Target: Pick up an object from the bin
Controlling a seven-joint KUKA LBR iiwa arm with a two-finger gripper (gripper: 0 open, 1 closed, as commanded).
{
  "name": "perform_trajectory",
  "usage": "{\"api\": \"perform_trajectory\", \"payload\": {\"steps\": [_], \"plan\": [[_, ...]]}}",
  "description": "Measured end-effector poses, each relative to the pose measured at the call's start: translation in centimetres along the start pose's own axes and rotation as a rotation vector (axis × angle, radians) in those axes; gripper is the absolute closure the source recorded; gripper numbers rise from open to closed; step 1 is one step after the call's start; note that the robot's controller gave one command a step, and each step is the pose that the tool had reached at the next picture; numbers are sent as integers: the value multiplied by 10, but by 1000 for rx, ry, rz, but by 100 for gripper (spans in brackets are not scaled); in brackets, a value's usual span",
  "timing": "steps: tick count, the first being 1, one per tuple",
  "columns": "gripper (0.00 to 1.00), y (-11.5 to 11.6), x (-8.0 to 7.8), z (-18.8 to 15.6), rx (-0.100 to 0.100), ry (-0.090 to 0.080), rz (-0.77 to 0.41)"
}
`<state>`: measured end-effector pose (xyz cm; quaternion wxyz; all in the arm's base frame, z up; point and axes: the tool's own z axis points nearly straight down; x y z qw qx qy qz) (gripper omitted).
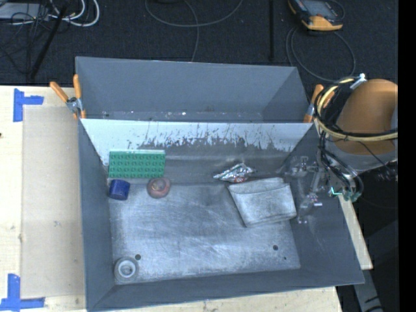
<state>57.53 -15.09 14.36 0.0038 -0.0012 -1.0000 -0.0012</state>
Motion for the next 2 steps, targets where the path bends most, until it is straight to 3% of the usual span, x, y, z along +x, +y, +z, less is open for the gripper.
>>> {"api": "perform_trajectory", "payload": {"steps": [1, 2], "plan": [[0, 2, -32, 65, 4, -3, 24], [0, 11, 1, 70, 3, -25, 179]]}}
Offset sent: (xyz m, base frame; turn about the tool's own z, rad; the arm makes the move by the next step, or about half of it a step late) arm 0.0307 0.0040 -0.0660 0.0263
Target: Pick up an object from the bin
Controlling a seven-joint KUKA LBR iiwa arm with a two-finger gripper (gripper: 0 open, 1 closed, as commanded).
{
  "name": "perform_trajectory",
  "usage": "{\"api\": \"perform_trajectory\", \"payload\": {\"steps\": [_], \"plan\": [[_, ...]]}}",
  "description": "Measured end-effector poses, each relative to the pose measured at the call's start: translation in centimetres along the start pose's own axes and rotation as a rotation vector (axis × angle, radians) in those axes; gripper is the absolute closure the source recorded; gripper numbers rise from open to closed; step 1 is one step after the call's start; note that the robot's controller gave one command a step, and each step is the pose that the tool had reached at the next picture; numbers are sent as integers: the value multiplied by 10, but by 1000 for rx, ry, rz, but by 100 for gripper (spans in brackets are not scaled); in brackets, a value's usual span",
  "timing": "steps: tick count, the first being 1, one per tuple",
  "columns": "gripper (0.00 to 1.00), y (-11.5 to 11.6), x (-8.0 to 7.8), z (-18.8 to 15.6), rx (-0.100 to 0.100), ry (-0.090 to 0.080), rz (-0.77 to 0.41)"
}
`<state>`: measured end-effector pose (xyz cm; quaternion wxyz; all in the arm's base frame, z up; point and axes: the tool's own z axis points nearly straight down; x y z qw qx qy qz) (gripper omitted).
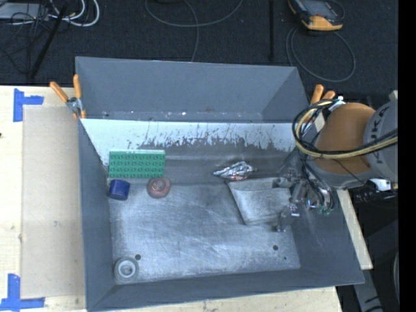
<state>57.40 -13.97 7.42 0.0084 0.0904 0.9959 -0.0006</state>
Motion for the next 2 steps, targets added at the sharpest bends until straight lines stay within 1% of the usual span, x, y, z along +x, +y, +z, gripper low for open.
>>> {"api": "perform_trajectory", "payload": {"steps": [1, 2], "plan": [[100, 1, -1, -1, 1, -1, -6], [100, 53, 35, -127, -3, 12, -279]]}}
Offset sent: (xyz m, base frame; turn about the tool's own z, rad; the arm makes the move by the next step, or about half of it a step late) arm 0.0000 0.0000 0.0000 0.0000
